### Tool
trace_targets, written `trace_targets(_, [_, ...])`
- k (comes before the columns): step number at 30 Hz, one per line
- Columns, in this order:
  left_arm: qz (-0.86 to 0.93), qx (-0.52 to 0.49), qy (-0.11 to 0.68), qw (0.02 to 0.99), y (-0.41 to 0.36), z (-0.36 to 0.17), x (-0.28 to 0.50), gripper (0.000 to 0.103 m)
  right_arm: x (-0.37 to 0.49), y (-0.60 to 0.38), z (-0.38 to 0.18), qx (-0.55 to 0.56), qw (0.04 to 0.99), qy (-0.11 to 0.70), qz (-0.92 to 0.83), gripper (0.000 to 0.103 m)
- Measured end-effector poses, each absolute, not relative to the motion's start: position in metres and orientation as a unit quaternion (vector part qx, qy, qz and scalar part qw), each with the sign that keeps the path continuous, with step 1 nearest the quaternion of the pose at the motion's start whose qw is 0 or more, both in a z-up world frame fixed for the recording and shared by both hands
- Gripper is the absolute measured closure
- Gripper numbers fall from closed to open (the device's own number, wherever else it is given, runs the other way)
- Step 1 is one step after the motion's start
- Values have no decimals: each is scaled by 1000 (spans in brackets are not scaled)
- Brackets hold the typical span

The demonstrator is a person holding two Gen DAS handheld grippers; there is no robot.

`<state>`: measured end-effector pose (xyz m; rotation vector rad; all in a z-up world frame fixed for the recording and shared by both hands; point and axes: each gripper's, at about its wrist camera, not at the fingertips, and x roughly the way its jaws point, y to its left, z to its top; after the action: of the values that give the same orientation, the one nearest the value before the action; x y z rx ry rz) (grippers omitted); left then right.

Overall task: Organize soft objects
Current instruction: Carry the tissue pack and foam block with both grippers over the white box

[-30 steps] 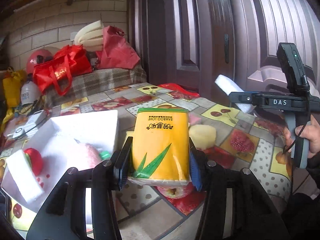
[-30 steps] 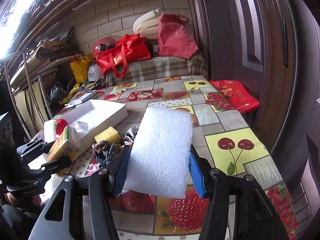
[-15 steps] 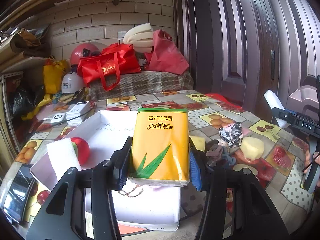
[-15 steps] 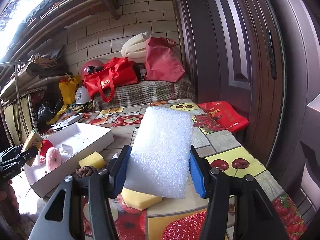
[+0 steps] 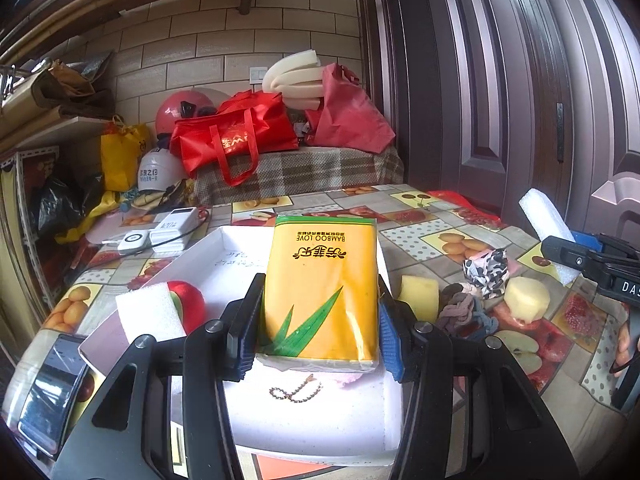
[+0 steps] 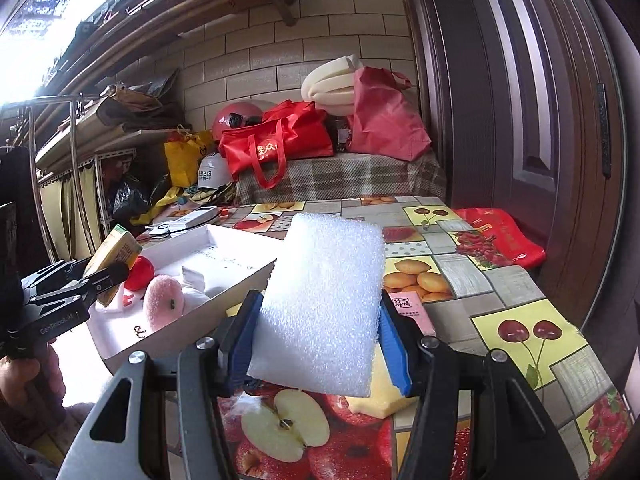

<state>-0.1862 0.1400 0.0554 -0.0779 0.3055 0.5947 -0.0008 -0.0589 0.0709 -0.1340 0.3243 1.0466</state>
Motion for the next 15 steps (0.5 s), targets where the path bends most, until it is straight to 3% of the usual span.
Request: trace_targets(15, [302,-43,145,941,156,56,-192,54,-15,-35,68,-78,840,160,513,47])
